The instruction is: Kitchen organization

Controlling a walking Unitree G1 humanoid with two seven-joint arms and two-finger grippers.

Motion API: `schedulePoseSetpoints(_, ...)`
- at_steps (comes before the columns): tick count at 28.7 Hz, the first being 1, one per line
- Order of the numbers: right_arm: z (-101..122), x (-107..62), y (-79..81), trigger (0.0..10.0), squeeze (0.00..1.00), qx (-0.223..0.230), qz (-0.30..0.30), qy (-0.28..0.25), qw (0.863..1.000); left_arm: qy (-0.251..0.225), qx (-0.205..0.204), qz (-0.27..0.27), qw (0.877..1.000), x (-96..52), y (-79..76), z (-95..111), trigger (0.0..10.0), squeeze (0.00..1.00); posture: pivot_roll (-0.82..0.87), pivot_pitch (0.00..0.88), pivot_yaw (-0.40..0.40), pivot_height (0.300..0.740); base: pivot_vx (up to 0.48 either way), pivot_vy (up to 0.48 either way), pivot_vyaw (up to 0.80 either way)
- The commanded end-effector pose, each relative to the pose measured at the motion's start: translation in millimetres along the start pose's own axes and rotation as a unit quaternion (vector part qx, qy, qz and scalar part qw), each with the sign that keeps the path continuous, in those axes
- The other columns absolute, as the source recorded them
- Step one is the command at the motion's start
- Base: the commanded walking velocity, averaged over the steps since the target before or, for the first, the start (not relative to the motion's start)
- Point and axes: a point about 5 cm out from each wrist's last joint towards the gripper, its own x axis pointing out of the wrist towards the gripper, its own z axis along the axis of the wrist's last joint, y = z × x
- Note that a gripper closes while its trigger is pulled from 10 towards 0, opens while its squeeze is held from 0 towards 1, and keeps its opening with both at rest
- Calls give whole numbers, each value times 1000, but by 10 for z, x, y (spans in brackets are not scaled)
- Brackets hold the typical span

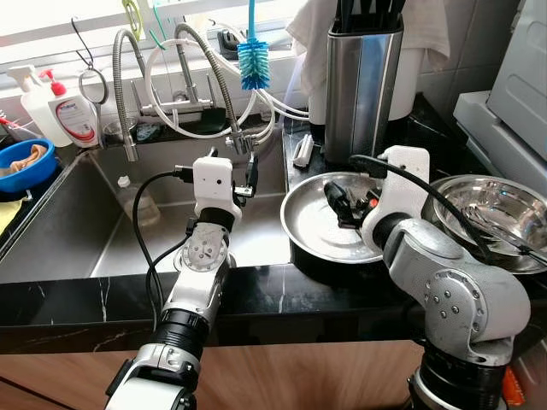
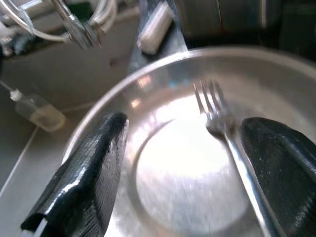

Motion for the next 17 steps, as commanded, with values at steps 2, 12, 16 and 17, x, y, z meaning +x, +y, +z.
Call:
schedulePoseSetpoints(2, 2, -42, 8, 10000, 0, 5, -7, 2, 1000, 3, -7, 2, 1000, 15, 16, -3, 10000, 0, -329, 0, 109, 740, 0, 0, 0)
schedulePoseSetpoints(12, -79, -17, -99, 10000, 0, 8, -26, 29, 999, 6, -10, 2, 1000, 5, 9, -18, 10000, 0, -334, 0, 106, 740, 0, 0, 0)
schedulePoseSetpoints(16, -98, 1, -133, 10000, 0, 12, -31, 35, 999, 8, -8, 3, 1000, -7, 18, -27, 10000, 0, -334, 0, 108, 740, 0, 0, 0)
schedulePoseSetpoints(17, -102, 4, -137, 10000, 0, 12, -31, 35, 999, 8, -8, 3, 1000, -7, 18, -28, 10000, 0, -334, 0, 108, 740, 0, 0, 0)
